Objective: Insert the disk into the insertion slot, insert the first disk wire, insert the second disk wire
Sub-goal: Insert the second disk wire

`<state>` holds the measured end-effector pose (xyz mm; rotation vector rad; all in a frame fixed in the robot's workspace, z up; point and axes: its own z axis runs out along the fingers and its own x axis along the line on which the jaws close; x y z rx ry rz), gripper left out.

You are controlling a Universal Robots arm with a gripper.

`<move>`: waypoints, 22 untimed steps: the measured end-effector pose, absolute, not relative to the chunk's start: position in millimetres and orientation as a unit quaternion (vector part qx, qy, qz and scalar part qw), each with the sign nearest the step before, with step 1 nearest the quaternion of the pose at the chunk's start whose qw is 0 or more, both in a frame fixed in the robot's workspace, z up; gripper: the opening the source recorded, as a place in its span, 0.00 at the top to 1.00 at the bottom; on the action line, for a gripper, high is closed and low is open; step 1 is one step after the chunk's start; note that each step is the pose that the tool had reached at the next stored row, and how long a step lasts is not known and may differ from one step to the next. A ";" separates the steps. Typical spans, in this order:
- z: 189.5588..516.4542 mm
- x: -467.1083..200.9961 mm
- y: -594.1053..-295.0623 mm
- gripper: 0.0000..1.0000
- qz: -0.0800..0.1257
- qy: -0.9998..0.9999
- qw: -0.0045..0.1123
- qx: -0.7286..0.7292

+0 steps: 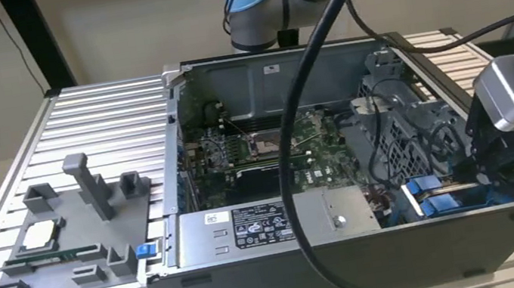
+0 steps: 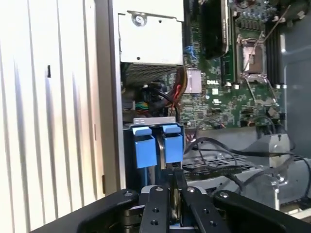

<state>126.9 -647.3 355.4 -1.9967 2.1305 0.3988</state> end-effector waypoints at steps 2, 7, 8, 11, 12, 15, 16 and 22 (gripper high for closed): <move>355.4 124.9 -647.2 1.00 0.122 0.722 0.085 -0.676; 355.4 121.3 -646.7 1.00 0.089 0.726 0.054 -0.680; 355.4 121.1 -646.6 1.00 0.085 0.727 0.050 -0.680; 355.2 121.1 -646.6 1.00 0.084 0.727 0.050 -0.680; 355.1 120.9 -646.0 1.00 0.082 0.727 0.047 -0.680; 354.7 121.0 -637.6 1.00 0.069 0.728 0.036 -0.681; 354.7 121.0 -633.7 1.00 0.069 0.728 0.036 -0.681; 355.6 121.0 -607.4 1.00 0.069 0.728 0.036 -0.681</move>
